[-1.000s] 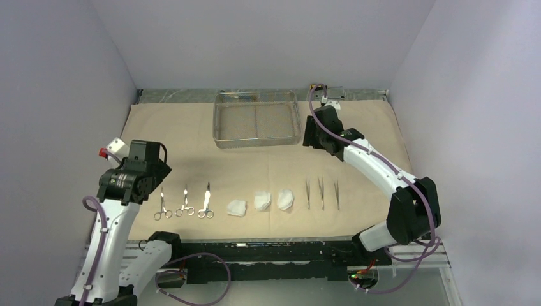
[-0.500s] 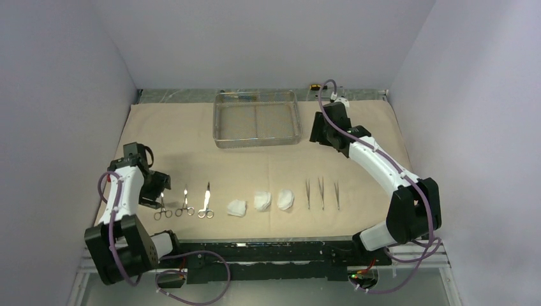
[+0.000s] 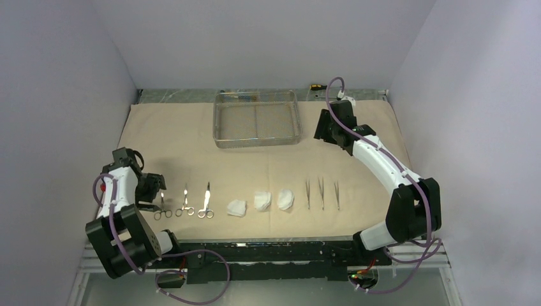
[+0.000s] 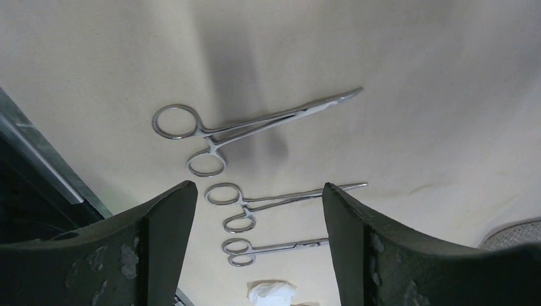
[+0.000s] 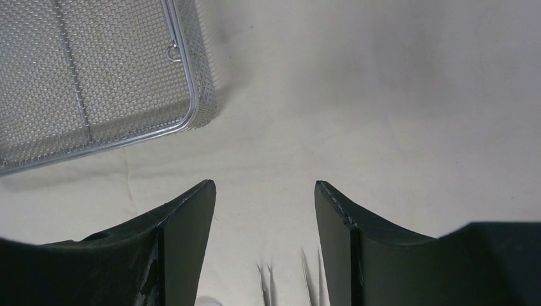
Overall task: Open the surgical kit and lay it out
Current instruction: Adjust the medical item in the surgical kit.
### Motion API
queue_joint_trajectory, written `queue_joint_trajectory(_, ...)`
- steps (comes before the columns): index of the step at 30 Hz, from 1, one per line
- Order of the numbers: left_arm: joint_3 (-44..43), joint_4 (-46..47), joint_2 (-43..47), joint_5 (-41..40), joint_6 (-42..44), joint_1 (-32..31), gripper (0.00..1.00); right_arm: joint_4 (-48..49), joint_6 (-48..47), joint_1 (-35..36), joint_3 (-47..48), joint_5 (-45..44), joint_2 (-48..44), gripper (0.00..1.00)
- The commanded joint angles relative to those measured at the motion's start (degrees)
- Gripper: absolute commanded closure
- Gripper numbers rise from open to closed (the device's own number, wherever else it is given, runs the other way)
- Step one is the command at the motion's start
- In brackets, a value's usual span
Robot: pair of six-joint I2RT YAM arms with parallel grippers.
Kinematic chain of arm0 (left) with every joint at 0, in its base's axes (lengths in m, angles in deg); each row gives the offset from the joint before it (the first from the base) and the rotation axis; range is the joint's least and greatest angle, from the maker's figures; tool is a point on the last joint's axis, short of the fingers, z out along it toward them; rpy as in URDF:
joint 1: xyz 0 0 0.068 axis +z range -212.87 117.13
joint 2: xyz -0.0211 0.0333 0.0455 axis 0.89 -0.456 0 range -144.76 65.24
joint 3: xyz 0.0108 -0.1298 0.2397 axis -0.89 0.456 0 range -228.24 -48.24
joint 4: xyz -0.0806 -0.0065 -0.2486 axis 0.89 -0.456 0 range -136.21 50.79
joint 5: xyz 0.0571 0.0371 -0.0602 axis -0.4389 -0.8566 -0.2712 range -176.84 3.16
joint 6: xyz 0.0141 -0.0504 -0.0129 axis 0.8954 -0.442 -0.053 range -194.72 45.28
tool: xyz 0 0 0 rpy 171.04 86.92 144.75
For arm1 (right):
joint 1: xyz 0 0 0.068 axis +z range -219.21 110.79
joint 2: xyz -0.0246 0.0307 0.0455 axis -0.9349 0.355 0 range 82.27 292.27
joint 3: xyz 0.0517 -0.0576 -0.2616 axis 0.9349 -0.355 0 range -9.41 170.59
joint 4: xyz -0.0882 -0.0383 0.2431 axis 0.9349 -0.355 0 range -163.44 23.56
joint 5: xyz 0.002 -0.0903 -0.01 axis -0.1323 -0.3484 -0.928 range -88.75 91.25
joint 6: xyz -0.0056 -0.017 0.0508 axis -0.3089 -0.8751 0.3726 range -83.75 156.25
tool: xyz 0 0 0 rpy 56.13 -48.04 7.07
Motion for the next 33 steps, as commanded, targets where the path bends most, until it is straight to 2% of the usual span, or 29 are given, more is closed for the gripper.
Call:
queue_joint_trajectory(1, 2.2, 0.2, 2.9, 0.3, -1.8, 2.0, 0.23, 2.4, 1.1, -0.6, 1.3, 1.5, 0.5, 0.38)
queue_joint_trajectory(16, 2.9, -3.1, 0.3, -1.8, -4.1, 3.8, 0.22, 1.6, 3.0, -2.8, 3.0, 3.0, 3.6, 0.39)
queue_joint_trajectory(22, 3.5, -1.3, -2.8, -1.4, -3.2, 4.1, 0.27, -0.9, 3.6, -3.6, 6.0, 3.7, 6.9, 0.41)
queue_joint_trajectory(28, 3.0, -0.5, -6.2, -0.9, -2.6, 4.1, 0.27, -0.6, 3.2, -3.6, 6.7, 4.5, 8.1, 0.43)
queue_joint_trajectory(33, 3.7, 4.3, -8.9, -0.9, -1.1, 4.1, 0.31, -0.7, 3.3, -3.6, 7.6, 4.5, 9.1, 0.44)
